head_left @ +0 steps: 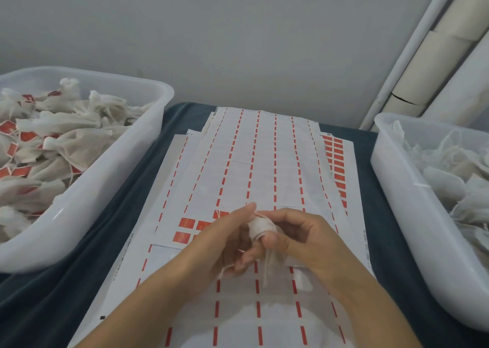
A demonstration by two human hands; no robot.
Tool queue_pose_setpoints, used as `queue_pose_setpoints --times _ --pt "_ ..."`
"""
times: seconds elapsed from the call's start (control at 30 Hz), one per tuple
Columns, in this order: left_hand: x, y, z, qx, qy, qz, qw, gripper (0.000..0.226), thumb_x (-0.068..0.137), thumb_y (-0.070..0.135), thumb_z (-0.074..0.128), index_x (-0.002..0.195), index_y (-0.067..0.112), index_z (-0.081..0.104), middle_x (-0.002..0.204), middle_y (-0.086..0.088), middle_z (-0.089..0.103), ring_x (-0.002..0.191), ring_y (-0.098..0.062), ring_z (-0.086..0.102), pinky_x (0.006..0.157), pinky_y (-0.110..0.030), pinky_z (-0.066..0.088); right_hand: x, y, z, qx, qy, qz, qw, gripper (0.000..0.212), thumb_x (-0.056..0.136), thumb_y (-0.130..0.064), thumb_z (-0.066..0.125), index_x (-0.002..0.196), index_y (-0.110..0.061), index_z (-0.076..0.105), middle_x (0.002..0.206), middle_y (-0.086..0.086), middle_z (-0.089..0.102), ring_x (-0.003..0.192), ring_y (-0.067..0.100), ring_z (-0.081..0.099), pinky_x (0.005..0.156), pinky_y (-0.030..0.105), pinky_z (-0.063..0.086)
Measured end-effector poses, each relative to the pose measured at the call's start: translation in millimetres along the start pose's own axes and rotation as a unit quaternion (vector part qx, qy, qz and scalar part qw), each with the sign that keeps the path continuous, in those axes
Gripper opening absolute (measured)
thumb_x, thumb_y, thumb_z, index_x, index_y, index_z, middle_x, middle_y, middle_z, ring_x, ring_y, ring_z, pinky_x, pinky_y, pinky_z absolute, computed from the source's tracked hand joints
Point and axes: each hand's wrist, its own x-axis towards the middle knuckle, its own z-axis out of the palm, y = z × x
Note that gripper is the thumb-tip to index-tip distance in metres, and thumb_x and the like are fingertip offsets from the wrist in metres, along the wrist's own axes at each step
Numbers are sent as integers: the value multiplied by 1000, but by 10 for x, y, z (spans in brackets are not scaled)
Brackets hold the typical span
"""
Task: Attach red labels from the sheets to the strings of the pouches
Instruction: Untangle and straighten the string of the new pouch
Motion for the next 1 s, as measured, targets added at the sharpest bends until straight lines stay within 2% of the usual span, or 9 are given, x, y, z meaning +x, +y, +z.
queue_pose_setpoints --times 0.07,0.13,0.2,0.37,0.5,0.6,0.73,0.83,1.0 --pt "-12 49 1 -11 -31 17 999 44 87 45 40 62 19 66 46 1 44 37 -8 38 39 -18 34 -9 -20 -18 -25 19 -14 999 36 64 -39 69 96 -22 72 93 -6 71 89 11 65 81 21 53" --pt "-30 78 -28 -19 -29 31 999 30 84 30 50 59 17 61 48 -1 44 38 -9 36 38 -17 31 -14 -43 -7 -38 35 -34 998 31 66 -37 68 91 -20 75 88 -5 71 83 11 65 76 18 52" --pt "-37 52 -72 -5 -22 56 998 22 81 23 50 64 14 61 52 -3 47 40 -10 36 39 -18 30 -15 -47 6 -32 50 -44 997 25 68 -34 67 87 -19 76 86 -4 72 81 9 65 73 14 51" --pt "-31 -5 -91 22 -5 76 997 19 83 33 55 74 20 65 60 -2 53 44 -8 41 42 -16 35 -3 -48 -2 -11 74 -34 997 22 67 -36 66 83 -22 74 81 -11 72 76 1 65 63 6 46" --pt "-14 -20 -89 52 4 78 996 31 78 48 62 66 20 64 60 -3 53 46 -8 42 44 -16 36 5 -12 13 -69 95 -40 992 33 63 -45 65 86 -23 74 82 -11 72 78 6 65 69 12 51" --pt "-11 -32 -101 62 33 75 995 30 78 44 62 66 17 63 56 -1 54 45 -8 41 43 -15 35 15 10 39 -109 99 -50 988 39 62 -46 65 96 -26 70 88 -15 71 85 5 65 75 18 55" --pt "-25 -37 -90 5 43 81 996 26 77 40 59 65 16 61 57 -3 52 45 -9 39 42 -17 32 9 -4 9 -74 140 -78 984 25 58 -42 68 79 -29 64 80 -21 69 79 -2 65 61 9 50" --pt "-25 -20 -81 -22 58 71 996 29 75 40 59 63 14 59 55 -3 51 43 -10 37 43 -21 27 -4 0 -5 -64 161 -102 980 13 58 -38 68 67 -30 65 73 -15 70 75 0 66 60 8 49" --pt "-30 12 -69 15 63 76 995 30 76 42 56 62 15 58 54 0 54 47 -10 43 43 -18 33 8 2 -4 -58 185 -111 975 13 62 -38 64 69 -26 63 68 -16 69 67 1 67 58 5 47"
